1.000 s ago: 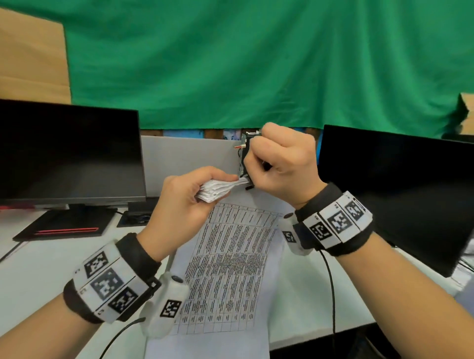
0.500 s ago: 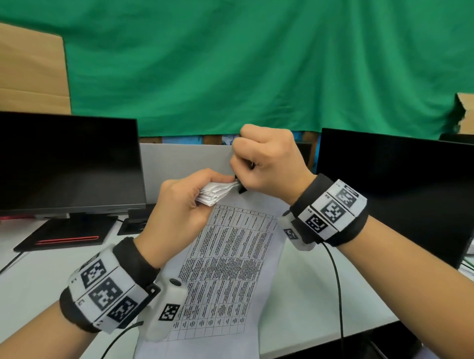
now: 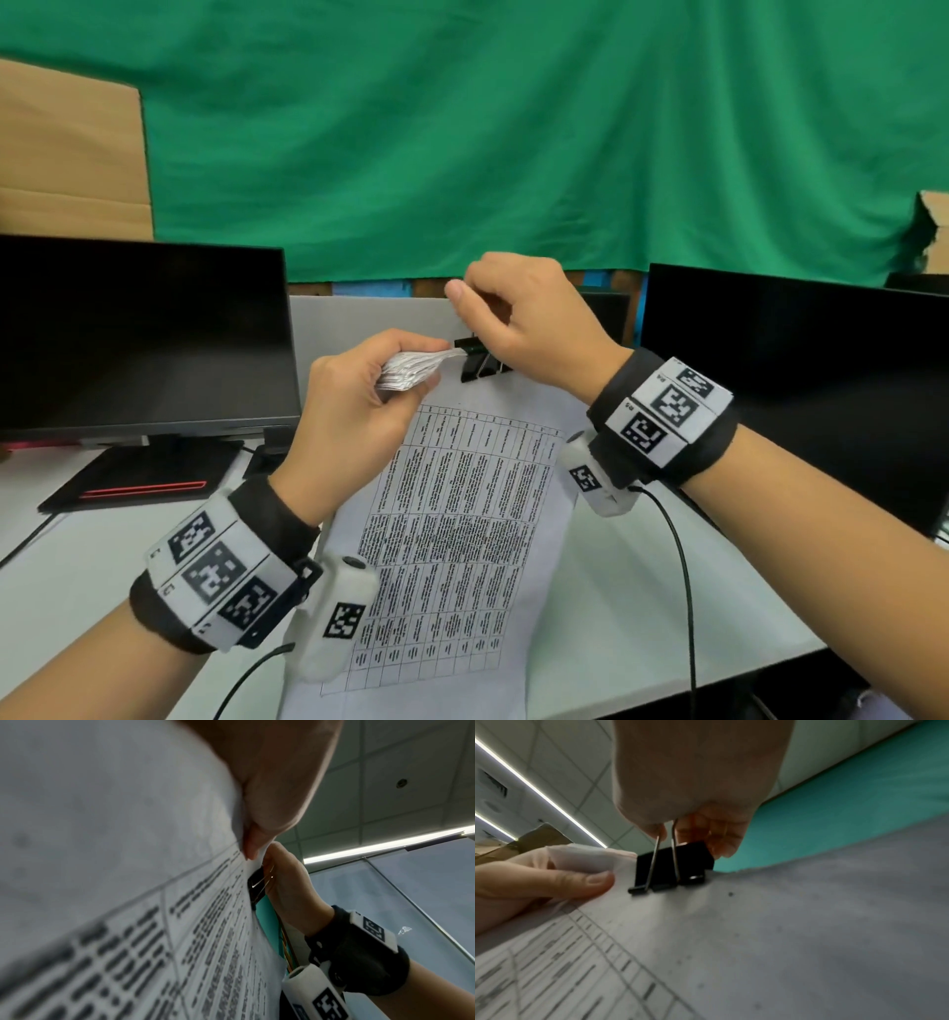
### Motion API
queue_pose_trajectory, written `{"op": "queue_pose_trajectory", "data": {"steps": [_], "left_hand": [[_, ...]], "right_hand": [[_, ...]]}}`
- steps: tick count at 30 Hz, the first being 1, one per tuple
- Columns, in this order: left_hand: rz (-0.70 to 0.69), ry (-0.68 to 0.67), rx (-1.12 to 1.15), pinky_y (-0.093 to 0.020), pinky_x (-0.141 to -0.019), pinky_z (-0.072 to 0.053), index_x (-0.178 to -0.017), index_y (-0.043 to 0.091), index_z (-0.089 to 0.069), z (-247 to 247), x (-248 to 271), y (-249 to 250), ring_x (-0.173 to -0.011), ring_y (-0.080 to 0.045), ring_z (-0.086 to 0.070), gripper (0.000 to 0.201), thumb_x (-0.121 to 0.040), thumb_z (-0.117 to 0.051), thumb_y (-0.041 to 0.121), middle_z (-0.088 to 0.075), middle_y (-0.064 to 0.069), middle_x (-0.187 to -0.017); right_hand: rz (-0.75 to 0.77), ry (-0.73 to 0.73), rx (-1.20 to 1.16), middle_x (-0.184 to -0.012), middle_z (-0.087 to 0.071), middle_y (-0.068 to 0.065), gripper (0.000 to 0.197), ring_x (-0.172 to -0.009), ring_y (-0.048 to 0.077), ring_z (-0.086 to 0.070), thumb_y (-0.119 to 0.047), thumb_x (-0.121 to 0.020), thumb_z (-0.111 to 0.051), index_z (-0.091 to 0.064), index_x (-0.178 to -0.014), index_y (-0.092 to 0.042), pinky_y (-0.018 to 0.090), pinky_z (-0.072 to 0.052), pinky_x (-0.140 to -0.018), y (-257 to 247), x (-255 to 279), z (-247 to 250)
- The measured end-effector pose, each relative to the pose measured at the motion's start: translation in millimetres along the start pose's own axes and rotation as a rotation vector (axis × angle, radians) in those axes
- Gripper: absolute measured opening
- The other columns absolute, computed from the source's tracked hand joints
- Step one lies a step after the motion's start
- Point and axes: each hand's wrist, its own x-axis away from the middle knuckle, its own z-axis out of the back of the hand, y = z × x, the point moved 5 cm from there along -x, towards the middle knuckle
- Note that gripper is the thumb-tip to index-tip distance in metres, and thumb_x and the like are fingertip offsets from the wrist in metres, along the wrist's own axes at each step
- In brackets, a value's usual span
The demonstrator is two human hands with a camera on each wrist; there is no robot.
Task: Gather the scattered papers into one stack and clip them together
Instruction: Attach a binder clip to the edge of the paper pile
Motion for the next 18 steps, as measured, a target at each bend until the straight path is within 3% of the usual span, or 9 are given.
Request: {"op": "queue_pose_trajectory", "data": {"steps": [3, 8, 13, 18], "left_hand": [[0.014, 0.009, 0.002, -0.028, -0.066, -0.051, -0.098, 0.031, -0.065, 0, -3, 0, -0.074, -0.01, -0.064, 0.029, -0.084, -0.07, 0.007, -0.068, 0.014, -0.093], [0.003, 0.003, 0.0, -0.028, -0.065, -0.05, -0.098, 0.027, -0.067, 2, -5, 3, -0.076, -0.015, -0.063, 0.026, -0.083, -0.07, 0.005, -0.07, 0.012, -0.087], [-0.022, -0.002, -0.027, -0.01, -0.067, -0.047, -0.097, 0.027, -0.067, 6, -7, 1, -0.075, 0.0, -0.064, 0.024, -0.082, -0.071, 0.01, -0.067, 0.019, -0.095], [-0.066, 0.037, -0.018, -0.005, -0.07, -0.044, -0.099, 0.028, -0.066, 14, -5, 9, -0.078, 0.006, -0.064, 0.027, -0.081, -0.072, 0.008, -0.066, 0.034, -0.091]], "right_hand": [[-0.027, 0.074, 0.05, -0.059, -0.042, -0.008, 0.034, -0.054, 0.013, -0.042, -0.037, -0.091, -0.053, -0.046, -0.063, -0.018, 0.028, -0.035, -0.053, 0, -5, -2], [0.023, 0.118, 0.124, -0.058, -0.032, -0.007, 0.033, -0.049, 0.021, -0.038, -0.026, -0.09, -0.048, -0.035, -0.06, -0.018, 0.034, -0.034, -0.046, -4, -13, -3], [0.323, 0.167, 0.103, -0.056, -0.039, 0.003, 0.036, -0.042, 0.026, -0.036, -0.016, -0.09, -0.051, -0.049, -0.056, -0.008, 0.029, -0.028, -0.04, -30, -20, 4], [0.273, 0.279, -0.025, -0.052, -0.035, 0.003, 0.041, -0.046, 0.019, -0.032, -0.01, -0.093, -0.051, -0.048, -0.053, -0.005, 0.029, -0.027, -0.045, -24, -25, 13]]}}
